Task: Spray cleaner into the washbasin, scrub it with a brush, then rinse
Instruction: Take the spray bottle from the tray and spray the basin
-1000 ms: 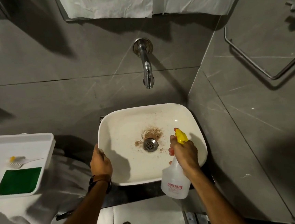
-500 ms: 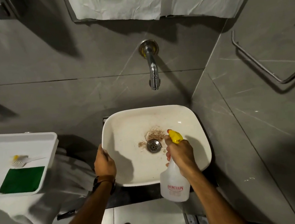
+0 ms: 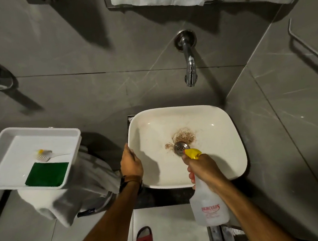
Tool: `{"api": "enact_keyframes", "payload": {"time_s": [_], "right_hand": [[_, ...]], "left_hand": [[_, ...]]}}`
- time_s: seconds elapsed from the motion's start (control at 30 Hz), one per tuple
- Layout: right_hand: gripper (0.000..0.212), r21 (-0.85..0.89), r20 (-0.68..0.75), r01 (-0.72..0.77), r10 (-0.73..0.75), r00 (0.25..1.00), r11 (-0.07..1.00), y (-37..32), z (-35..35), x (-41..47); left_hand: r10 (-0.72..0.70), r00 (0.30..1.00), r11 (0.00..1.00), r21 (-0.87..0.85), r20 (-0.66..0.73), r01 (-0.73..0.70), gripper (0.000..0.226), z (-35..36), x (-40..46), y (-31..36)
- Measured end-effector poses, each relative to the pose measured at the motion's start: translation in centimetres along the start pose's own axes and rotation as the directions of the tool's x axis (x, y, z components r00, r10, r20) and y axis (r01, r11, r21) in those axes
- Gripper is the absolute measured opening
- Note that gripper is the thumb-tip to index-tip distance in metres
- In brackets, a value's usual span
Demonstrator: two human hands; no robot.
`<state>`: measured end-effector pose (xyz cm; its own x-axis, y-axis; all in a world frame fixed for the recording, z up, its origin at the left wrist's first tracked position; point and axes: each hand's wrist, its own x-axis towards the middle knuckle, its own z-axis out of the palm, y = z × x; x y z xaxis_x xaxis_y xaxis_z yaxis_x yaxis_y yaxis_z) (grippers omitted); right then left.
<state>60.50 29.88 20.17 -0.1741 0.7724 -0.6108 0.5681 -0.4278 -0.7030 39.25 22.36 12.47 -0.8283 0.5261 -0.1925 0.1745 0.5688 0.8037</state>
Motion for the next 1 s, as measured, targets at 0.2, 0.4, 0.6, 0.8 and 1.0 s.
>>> {"api": "enact_keyframes", "payload": {"time_s": [0.2, 0.4, 0.6, 0.8, 1.0], "right_hand": [[0.017, 0.079, -0.129, 0.023, -0.012, 0.992, 0.997, -0.1, -3.1, 0.8], [0.012, 0.136, -0.181, 0.01, 0.015, 0.983, 0.991, 0.5, -5.6, 1.1], [0.012, 0.197, -0.219, 0.009, 0.035, 0.975, 0.98, 1.3, -7.7, 0.9], [0.018, 0.105, -0.149, -0.054, 0.07, 0.986, 0.993, 2.9, -10.0, 0.0], [0.016, -0.038, -0.058, -0.103, 0.101, 0.993, 0.994, 4.4, -10.3, -1.5]], "left_hand": [[0.01, 1.0, 1.0, -0.021, -0.015, -0.01, 0.038, 0.0, 0.0, 0.0], [0.05, 0.998, 0.998, 0.025, -0.022, -0.05, 0.034, 0.2, 0.3, -0.5], [0.04, 0.999, 0.999, 0.023, -0.021, -0.039, 0.036, 0.4, 0.3, -0.6], [0.044, 0.999, 0.999, 0.008, -0.019, -0.043, 0.032, 0.4, 0.4, -0.9], [0.049, 0.999, 0.999, 0.008, -0.024, -0.048, 0.033, 0.5, 0.5, -0.9]]}}
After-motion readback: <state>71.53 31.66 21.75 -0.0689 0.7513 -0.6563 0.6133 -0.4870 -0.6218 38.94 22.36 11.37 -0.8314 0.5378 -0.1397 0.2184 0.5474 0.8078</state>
